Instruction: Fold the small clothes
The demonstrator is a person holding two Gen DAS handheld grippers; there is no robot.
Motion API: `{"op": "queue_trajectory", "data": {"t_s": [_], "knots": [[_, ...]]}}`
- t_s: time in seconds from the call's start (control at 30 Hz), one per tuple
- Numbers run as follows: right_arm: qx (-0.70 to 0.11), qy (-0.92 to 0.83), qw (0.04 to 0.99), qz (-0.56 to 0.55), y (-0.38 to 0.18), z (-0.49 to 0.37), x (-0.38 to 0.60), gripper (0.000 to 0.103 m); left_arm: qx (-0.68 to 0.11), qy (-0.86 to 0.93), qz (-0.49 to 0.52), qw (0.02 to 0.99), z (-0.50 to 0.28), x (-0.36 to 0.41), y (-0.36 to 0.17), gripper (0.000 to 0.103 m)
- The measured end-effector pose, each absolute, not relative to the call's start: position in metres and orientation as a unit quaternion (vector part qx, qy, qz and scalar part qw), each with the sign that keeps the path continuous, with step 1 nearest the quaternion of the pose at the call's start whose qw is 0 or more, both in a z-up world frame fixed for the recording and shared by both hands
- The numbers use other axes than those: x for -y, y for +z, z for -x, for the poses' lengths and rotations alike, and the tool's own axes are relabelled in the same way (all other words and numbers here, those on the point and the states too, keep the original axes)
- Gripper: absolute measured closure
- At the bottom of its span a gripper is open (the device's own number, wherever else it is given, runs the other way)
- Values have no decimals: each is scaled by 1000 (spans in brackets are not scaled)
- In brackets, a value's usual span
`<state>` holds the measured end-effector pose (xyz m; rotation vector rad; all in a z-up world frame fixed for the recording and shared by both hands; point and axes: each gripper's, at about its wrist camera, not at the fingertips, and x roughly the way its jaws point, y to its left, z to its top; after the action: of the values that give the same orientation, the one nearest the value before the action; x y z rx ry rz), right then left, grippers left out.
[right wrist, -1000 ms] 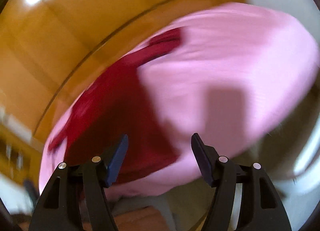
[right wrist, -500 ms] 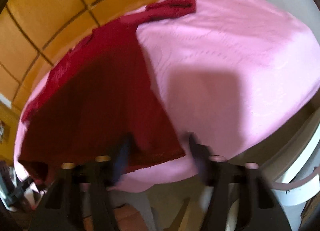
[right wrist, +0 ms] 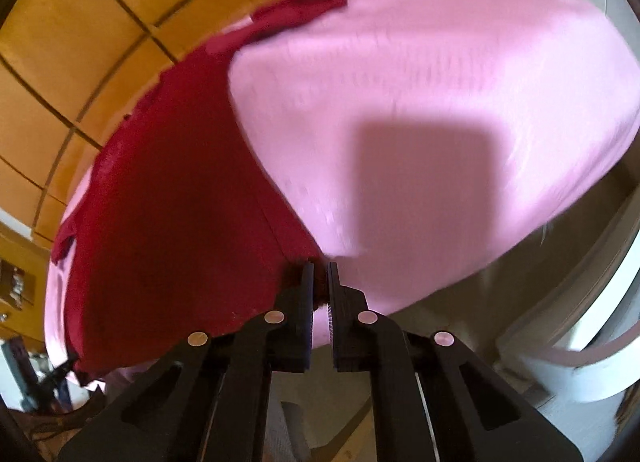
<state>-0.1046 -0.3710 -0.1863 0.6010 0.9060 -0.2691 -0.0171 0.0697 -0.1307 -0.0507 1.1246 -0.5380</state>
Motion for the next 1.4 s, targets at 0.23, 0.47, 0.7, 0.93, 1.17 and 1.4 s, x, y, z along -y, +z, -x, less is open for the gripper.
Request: {"op": "queue_trajectory", "data": {"t_s": [0.23, 0.47, 0.7, 0.93, 1.17, 1.4], "knots": [[-405, -144, 873, -230, -152, 99, 368, 65, -466, -236, -5, 853, 20, -81, -94, 24], [-371, -148, 890, -219, -136, 68, 376, 52, -417, -184, 12, 890, -25, -78, -65, 7], [-359, -125, 908, -174, -126, -2, 363, 52, -410, -146, 75, 897, -88, -42, -74, 2], [-349, -128, 919, -130, -114, -87, 380, 52, -401, -79, 44, 911, -154, -6, -87, 2], [-347, -156, 918, -109, -109, -164, 409, 52, -471, -28, 17, 882, -207, -5, -135, 2], [-351, -210, 911, -56, -112, -232, 443, 37, -464, -30, 21, 885, -205, -8, -137, 2]]}}
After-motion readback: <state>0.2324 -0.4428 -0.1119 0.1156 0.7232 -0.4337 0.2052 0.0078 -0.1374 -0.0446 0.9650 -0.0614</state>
